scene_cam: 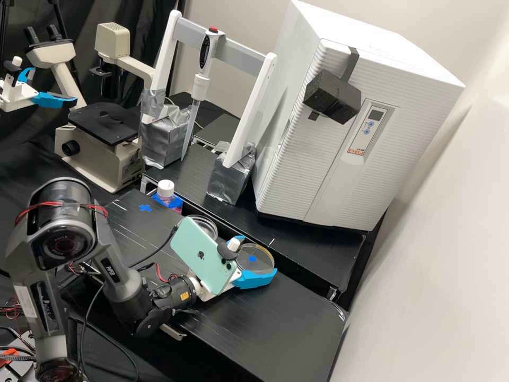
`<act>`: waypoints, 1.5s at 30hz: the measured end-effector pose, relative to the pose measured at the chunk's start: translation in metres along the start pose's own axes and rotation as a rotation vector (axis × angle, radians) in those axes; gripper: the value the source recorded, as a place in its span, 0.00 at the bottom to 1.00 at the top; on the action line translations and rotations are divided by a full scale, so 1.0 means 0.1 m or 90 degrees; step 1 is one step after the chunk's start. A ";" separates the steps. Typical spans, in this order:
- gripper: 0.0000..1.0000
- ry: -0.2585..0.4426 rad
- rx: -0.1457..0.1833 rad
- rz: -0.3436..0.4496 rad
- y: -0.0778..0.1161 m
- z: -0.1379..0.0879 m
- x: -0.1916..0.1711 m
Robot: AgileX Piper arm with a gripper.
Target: Close the lid
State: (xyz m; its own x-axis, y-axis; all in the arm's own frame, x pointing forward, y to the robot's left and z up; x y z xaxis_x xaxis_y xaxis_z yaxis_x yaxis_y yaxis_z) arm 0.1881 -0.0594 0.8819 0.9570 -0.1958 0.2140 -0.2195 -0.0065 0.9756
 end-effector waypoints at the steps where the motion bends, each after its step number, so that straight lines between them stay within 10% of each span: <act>1: 0.00 0.007 0.005 0.006 0.03 -0.03 -0.02; 8: 0.00 0.089 0.008 0.033 0.12 -0.32 -0.14; 17: 0.00 0.191 0.002 -0.055 -0.19 -0.61 -0.40; 45: 0.00 0.165 -0.067 -0.120 -0.41 -0.49 -0.42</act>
State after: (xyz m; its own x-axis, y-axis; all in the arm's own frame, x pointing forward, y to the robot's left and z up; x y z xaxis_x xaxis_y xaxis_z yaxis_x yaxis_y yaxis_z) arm 0.1662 -0.0028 0.8350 0.9982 0.0554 0.0213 -0.0259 0.0846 0.9961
